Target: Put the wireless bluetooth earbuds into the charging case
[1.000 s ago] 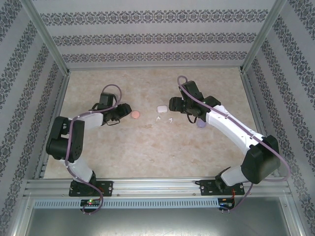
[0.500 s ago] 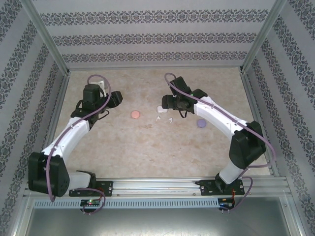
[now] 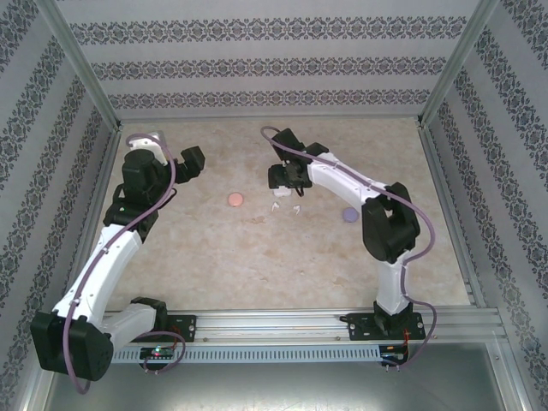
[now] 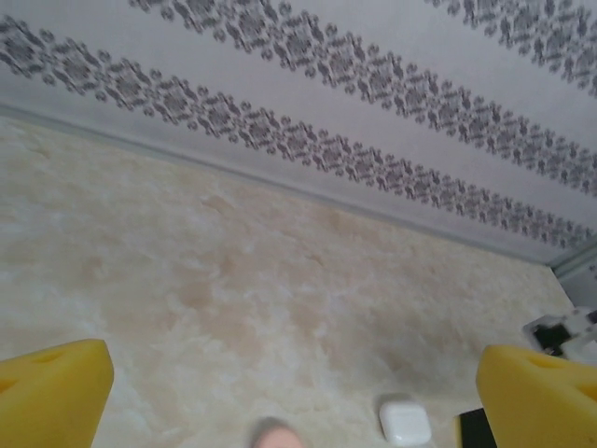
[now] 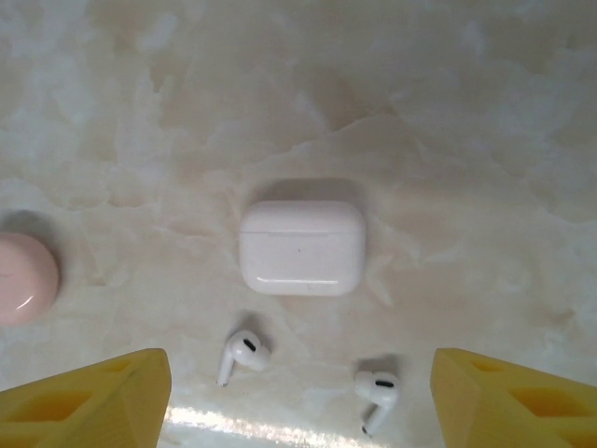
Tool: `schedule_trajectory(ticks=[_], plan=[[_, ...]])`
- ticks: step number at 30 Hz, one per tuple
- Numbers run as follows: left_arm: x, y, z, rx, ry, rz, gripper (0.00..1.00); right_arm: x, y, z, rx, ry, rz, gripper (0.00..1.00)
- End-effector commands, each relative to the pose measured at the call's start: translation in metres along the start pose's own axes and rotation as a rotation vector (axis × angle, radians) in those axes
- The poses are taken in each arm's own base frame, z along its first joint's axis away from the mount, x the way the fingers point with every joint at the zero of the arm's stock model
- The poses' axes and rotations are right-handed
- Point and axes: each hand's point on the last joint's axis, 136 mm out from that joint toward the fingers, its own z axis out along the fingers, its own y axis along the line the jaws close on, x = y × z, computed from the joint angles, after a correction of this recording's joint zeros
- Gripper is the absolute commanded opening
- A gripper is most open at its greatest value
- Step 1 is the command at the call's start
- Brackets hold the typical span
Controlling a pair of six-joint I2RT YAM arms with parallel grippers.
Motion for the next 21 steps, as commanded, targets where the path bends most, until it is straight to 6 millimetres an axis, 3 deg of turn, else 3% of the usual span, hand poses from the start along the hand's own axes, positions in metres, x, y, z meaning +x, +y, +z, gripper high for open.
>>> schedule_trajectory(ticks=[1,6,21], plan=[[-0.018,0.036,-0.014,-0.198,-0.092,-0.120,0.99,0.005,0.002,0.012,0.021,0.055,-0.025,0.77],[-0.024,0.054,-0.024,-0.324,-0.090,-0.114,1.00,0.007,0.001,0.032,0.037,0.099,-0.018,0.80],[-0.029,0.044,-0.028,-0.282,-0.078,-0.016,1.00,0.002,-0.005,0.069,0.097,0.164,-0.006,0.79]])
